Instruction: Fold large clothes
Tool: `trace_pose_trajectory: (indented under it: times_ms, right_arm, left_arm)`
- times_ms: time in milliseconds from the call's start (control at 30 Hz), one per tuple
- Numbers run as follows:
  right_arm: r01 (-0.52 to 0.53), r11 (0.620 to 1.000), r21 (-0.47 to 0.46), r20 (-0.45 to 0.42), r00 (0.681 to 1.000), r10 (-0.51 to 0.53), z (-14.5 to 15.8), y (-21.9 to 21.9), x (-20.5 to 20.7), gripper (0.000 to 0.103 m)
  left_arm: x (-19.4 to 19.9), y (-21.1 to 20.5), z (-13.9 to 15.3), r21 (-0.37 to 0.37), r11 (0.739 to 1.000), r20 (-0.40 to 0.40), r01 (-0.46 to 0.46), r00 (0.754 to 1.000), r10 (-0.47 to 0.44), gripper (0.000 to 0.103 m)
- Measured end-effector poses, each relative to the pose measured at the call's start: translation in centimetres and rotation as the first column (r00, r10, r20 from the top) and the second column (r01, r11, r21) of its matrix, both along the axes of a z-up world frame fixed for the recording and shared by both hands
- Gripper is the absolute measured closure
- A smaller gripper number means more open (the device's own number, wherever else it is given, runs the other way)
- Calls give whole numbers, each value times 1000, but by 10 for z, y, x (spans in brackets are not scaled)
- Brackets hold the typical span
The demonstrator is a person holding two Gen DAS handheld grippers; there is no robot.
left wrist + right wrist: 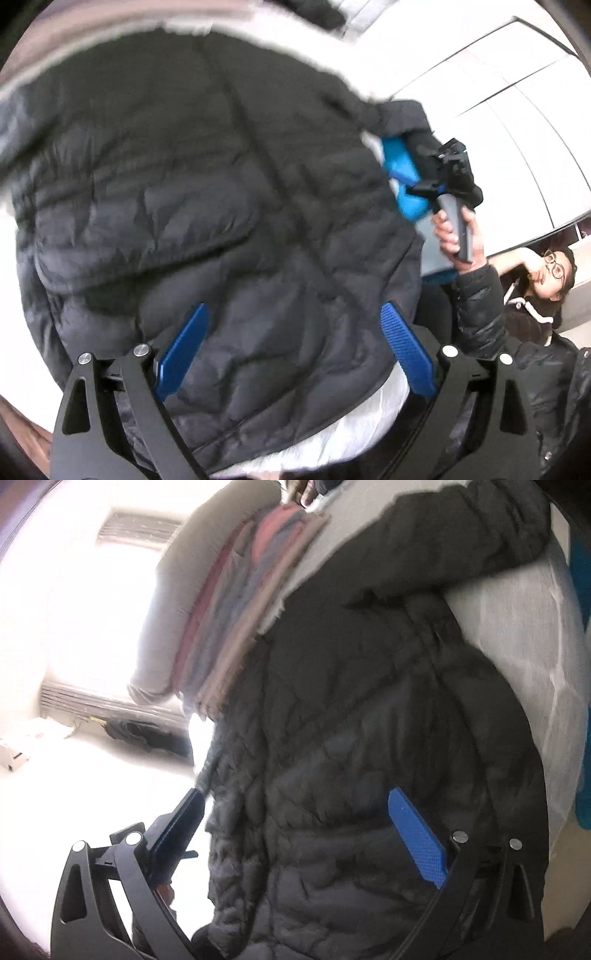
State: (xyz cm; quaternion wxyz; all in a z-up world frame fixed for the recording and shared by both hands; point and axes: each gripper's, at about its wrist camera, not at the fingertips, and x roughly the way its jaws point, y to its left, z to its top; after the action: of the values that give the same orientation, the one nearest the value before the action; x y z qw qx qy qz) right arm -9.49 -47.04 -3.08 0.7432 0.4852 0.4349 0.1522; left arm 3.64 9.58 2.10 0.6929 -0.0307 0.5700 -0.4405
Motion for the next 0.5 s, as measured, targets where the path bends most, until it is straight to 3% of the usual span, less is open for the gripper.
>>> trace_pose_trajectory:
  times_ms: [100, 167, 200, 267, 333, 400, 433, 500]
  right_arm:
    - [8, 999, 37, 44, 999, -9, 3, 4, 23, 7]
    - [0, 1000, 22, 15, 1000, -1, -8, 9, 37, 7]
    - [-9, 1000, -16, -41, 999, 9, -19, 13, 41, 7]
    - [-35, 999, -21, -116, 993, 32, -41, 16, 38, 7]
    - [-53, 999, -1, -104, 993, 52, -49, 15, 27, 8]
    - [-65, 998, -17, -95, 993, 63, -42, 10, 17, 8]
    - [-63, 997, -34, -84, 995, 60, -38, 9, 14, 8]
    - [-46, 994, -95, 8, 999, 47, -16, 7, 7, 7]
  left_arm:
    - [19, -4, 12, -107, 987, 112, -116, 986, 128, 13]
    - [38, -1, 3, -170, 954, 116, -247, 956, 268, 8]
    - [51, 0, -10, -164, 935, 98, -313, 938, 331, 8]
    - [73, 6, -54, -73, 905, -21, -419, 908, 418, 8]
    - [81, 16, -109, 33, 887, -177, -460, 871, 458, 9]
    - [71, 18, -109, 0, 900, -136, -437, 891, 433, 9]
    - [66, 15, -97, 54, 901, -92, -430, 897, 433, 9]
    - [55, 16, -72, 37, 881, 17, -472, 882, 472, 8]
